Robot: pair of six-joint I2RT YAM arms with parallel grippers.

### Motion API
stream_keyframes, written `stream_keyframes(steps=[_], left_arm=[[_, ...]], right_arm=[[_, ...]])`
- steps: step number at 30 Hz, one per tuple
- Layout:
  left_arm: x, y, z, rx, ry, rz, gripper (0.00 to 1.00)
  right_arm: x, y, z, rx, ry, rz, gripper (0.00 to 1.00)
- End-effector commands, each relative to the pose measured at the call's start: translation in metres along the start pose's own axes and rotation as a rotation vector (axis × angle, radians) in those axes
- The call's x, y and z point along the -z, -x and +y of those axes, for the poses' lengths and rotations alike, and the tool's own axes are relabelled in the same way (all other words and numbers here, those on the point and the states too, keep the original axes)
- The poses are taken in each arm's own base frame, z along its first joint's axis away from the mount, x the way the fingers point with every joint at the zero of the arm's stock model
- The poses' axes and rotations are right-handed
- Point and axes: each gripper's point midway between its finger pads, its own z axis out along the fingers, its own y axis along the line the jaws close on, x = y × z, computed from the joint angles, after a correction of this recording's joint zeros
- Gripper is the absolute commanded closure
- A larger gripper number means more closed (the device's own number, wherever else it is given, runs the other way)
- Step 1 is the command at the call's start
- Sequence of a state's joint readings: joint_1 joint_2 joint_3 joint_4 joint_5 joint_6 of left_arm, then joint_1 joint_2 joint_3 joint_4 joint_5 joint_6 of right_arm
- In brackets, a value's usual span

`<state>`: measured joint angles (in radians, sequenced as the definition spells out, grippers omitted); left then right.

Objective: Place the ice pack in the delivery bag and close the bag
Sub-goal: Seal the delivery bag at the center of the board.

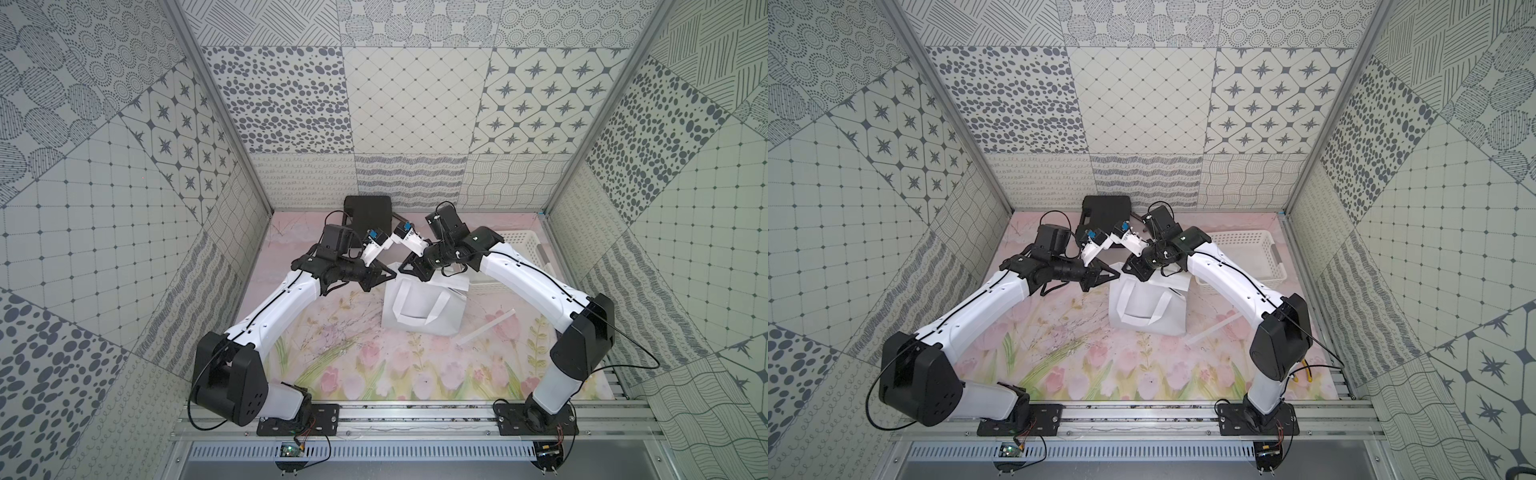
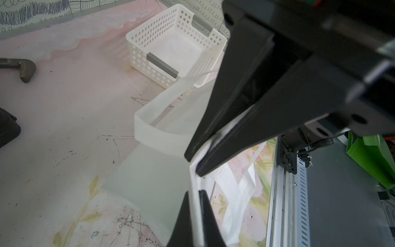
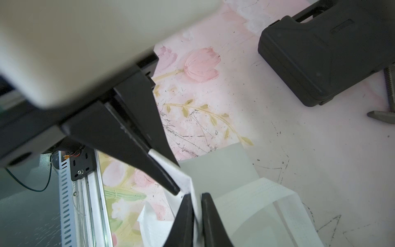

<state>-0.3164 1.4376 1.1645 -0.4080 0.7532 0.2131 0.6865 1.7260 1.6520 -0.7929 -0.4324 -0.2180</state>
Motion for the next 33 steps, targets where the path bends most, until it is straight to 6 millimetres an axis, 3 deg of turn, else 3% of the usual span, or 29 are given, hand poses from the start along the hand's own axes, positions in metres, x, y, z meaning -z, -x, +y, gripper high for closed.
stream_keyframes(steps=[1,4,6,7,8,13,18,23,29,33], left_arm=[[0.001,0.025,-0.006,-0.023,-0.064,-0.077,1.0],[0.001,0.022,-0.007,-0.02,-0.078,-0.073,1.0],[0.001,0.02,-0.007,-0.024,-0.074,-0.069,1.0],[0.001,0.02,-0.006,-0.024,-0.066,-0.065,1.0],[0.002,0.02,-0.006,-0.022,-0.059,-0.063,0.89],[0.011,0.026,-0.014,-0.036,-0.071,-0.066,0.69],[0.026,0.042,-0.03,-0.029,-0.102,-0.07,0.6],[0.033,0.065,-0.046,-0.007,-0.179,-0.093,0.5],[0.002,0.077,-0.062,-0.065,-0.234,-0.017,0.45],[-0.022,0.083,-0.064,-0.071,-0.274,0.034,0.45]], right_arm=[[-0.001,-0.002,0.008,0.039,-0.006,-0.001,0.81],[0.008,0.003,0.004,0.046,-0.047,-0.028,0.69],[0.018,0.01,-0.003,0.053,-0.11,-0.057,0.51],[0.026,0.013,-0.008,0.059,-0.148,-0.073,0.46],[0.034,0.016,-0.01,0.066,-0.179,-0.093,0.42],[0.082,0.02,-0.028,0.072,-0.37,-0.197,0.22],[0.129,0.004,-0.038,0.008,-0.484,-0.295,0.14],[0.155,-0.029,-0.039,-0.07,-0.539,-0.349,0.13],[0.17,-0.068,-0.024,-0.144,-0.539,-0.427,0.06],[0.163,-0.089,-0.016,-0.19,-0.509,-0.439,0.06]])
